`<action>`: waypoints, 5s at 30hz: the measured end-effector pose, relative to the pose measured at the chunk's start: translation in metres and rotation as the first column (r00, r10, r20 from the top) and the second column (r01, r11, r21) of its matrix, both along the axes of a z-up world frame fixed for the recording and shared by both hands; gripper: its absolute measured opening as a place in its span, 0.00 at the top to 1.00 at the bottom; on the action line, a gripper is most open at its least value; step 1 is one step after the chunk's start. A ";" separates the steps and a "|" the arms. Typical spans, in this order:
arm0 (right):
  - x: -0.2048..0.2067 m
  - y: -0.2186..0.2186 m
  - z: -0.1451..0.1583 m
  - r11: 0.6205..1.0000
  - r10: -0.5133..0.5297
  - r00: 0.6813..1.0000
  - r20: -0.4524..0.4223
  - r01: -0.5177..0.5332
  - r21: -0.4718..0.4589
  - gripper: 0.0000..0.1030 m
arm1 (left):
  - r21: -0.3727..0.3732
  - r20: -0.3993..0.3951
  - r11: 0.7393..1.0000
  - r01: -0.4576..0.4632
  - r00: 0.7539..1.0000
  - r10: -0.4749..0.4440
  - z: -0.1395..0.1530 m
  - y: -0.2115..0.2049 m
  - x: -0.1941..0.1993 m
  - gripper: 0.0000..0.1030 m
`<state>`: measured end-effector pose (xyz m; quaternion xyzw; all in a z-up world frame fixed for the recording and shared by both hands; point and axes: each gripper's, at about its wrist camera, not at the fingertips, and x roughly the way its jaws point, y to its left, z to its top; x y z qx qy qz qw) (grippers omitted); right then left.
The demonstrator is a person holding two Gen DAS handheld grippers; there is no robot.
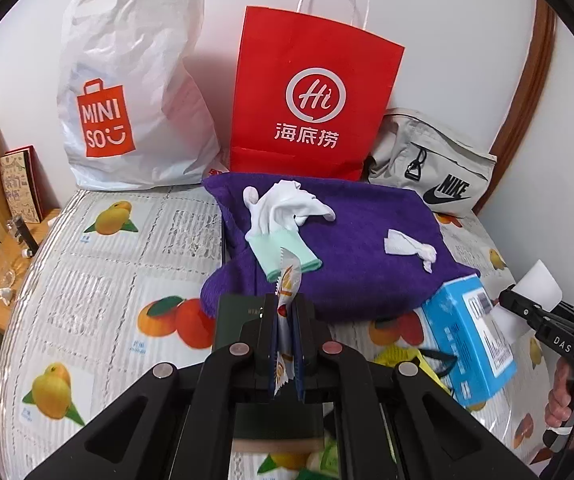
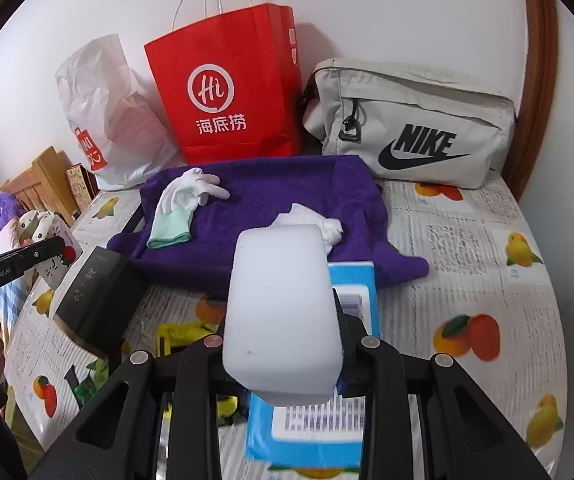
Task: Organize soft objects
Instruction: 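Carry the snack packet with the left tool toward the purple towel while the right tool carries the sponge, then release the snack packet on the towel with the left tool while the right tool releases the sponge there, then grasp the dark green tin box with the left tool while the right tool grasps the yellow pouch, then lift the tin box with the left tool while the right tool lifts the yellow pouch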
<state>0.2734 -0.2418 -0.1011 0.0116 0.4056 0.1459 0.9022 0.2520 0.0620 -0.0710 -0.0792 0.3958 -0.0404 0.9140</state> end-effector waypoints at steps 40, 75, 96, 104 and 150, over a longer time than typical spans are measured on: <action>0.146 0.058 -0.060 0.987 0.122 0.976 -0.180 -0.138 -0.081 0.71 | 0.080 -0.180 0.997 -0.008 0.983 0.022 -0.053 -0.015 0.138 0.91; 0.032 0.042 -0.008 0.989 0.141 0.987 -0.078 -0.144 -0.034 0.39 | 0.063 -0.122 0.998 -0.025 0.992 0.033 -0.014 -0.004 0.066 0.45; -0.032 0.130 -0.088 0.917 0.164 0.963 -0.216 -0.229 -0.327 0.31 | -0.038 -0.136 0.995 -0.090 0.987 0.084 -0.036 0.059 -0.049 0.44; -0.030 0.118 -0.078 0.941 0.142 0.969 -0.203 -0.196 -0.278 0.68 | -0.057 -0.159 0.994 -0.093 0.984 0.083 -0.049 0.072 -0.065 0.44; -0.178 -0.009 -0.047 0.997 0.041 0.997 -0.066 -0.036 0.073 0.84 | 0.133 -0.231 0.990 0.052 0.973 -0.020 -0.102 -0.016 -0.129 0.32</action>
